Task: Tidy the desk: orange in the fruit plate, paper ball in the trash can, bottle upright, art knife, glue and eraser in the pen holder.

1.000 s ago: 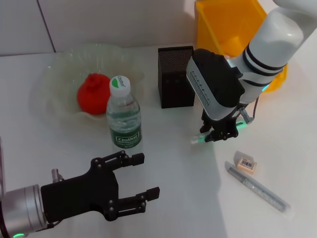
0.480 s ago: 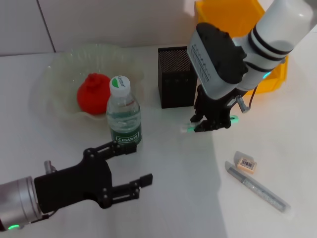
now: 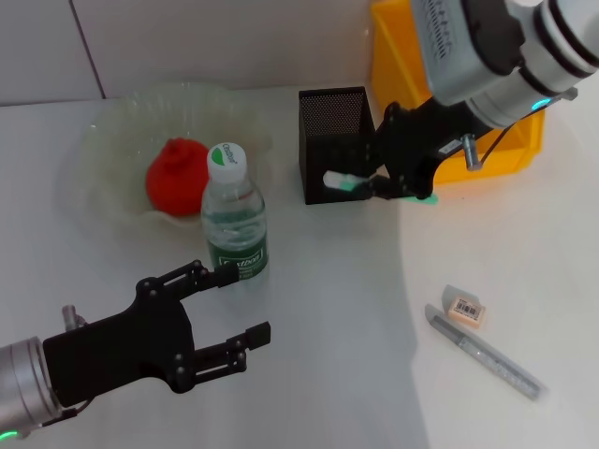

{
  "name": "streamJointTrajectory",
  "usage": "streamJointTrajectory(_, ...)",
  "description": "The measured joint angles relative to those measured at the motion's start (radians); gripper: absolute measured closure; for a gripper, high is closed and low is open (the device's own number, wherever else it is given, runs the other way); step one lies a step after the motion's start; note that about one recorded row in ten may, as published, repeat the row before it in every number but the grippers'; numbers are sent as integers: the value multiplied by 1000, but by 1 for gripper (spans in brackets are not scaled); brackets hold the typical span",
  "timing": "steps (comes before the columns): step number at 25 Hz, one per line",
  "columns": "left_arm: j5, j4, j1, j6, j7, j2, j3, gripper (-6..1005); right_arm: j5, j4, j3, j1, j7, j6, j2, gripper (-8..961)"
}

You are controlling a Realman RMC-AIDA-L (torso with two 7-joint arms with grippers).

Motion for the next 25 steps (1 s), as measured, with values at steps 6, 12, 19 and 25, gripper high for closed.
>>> streamJointTrajectory(6,14,-1,11,10,5,2,3,212,114,-111,18,-74,56,4,0,752)
streamJointTrajectory(12,28,-1,12,18,5,2,5,212,202,-147,46,-96,102,17,0,747)
streamJointTrajectory(19,53,-1,6,21,3,2,1,212,255,-155,48,-101,119,98,6,740)
streamJointTrajectory(25,55,-1,4,22,3,2,1,212,400,-151,46,-126,115,204,6,735)
